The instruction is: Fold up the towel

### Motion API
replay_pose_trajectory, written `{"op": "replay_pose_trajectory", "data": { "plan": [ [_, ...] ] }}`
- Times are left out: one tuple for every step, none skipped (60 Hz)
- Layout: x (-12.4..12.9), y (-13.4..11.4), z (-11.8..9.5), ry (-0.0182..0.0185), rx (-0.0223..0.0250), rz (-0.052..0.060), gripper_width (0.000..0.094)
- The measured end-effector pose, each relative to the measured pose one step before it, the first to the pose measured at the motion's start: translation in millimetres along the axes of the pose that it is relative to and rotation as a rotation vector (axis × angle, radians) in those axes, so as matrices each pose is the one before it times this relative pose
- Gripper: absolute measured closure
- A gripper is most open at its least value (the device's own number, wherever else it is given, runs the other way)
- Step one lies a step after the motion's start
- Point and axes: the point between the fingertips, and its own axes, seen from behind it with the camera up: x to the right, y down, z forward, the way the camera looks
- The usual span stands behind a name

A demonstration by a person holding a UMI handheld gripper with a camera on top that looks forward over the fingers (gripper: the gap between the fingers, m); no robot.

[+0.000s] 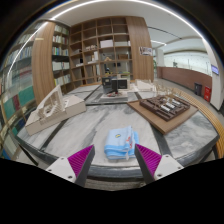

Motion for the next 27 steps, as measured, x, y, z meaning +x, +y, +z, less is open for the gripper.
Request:
{"op": "replay_pose_trajectory", "data": {
  "plan": [
    [-4.26, -1.10, -6.77, -0.00339, 0.00797, -0.0017, 0.0101],
    [-4.08, -1.19, -6.72, -0.00250, 0.00789, -0.0027, 0.0102],
    [-2.43, -1.43, -5.74, -0.00309, 0.00782, -0.0028, 0.0101],
    [-3.35, -1.33, -5.95, -0.00050, 0.00806, -0.0037, 0.0102],
    [-3.18, -1.24, -5.41, -0.00005, 0.00780, -0.0036, 0.0100],
    [-3.06, -1.22, -5.20, -0.00069, 0.00682, -0.0043, 0.0102],
    [-2.69, -0.20, -5.40, -0.00247, 0.00712, -0.0050, 0.0103],
    [-3.74, -2.09, -4.92, -0.00127, 0.00548, -0.0068, 0.0102],
    [-3.08, -1.36, -4.46, -0.00184, 0.00714, -0.0060, 0.0103],
    [-2.46, -1.44, -4.21, -0.00230, 0.00728, -0.0071, 0.0102],
    [-3.00, -1.57, -4.33, -0.00334, 0.00698, -0.0085, 0.0102],
    [-2.79, -1.32, -3.93, -0.00336, 0.00572, -0.0095, 0.0103],
    [-1.69, -0.51, -3.46, -0.00324, 0.00559, -0.0082, 0.0103],
    [-1.64, -0.82, -3.28, -0.00287, 0.00365, -0.0032, 0.0103],
    [-0.81, 0.19, -2.72, -0.00580, 0.00265, 0.0041, 0.0099],
    [-1.54, -0.58, -2.32, -0.00533, -0.00110, 0.0075, 0.0097],
    [-1.61, -0.09, -2.98, -0.00345, -0.00077, 0.0045, 0.0095],
    [-0.27, -0.08, -2.59, -0.00180, 0.00021, 0.0009, 0.0097],
    [-0.05, -0.30, -1.50, 0.00193, 0.00321, -0.0038, 0.0097],
    [0.60, -0.69, -1.29, 0.00570, 0.00554, -0.0055, 0.0098],
    [1.73, -0.77, -1.51, 0.00764, 0.00688, -0.0047, 0.0097],
    [1.95, -0.77, -1.09, 0.00880, 0.00718, -0.0027, 0.0093],
    [2.25, -0.97, -0.87, 0.00967, 0.00670, -0.0005, 0.0093],
    [2.60, 0.26, -0.38, 0.01038, 0.00833, -0.0011, 0.0092],
    [1.52, -0.86, -1.15, 0.00489, 0.00338, 0.0041, 0.0093],
    [1.63, -0.82, 0.14, 0.00348, 0.00348, 0.0042, 0.0091],
    [0.26, -0.22, -0.06, -0.00248, 0.00042, 0.0068, 0.0094]
  ]
}}
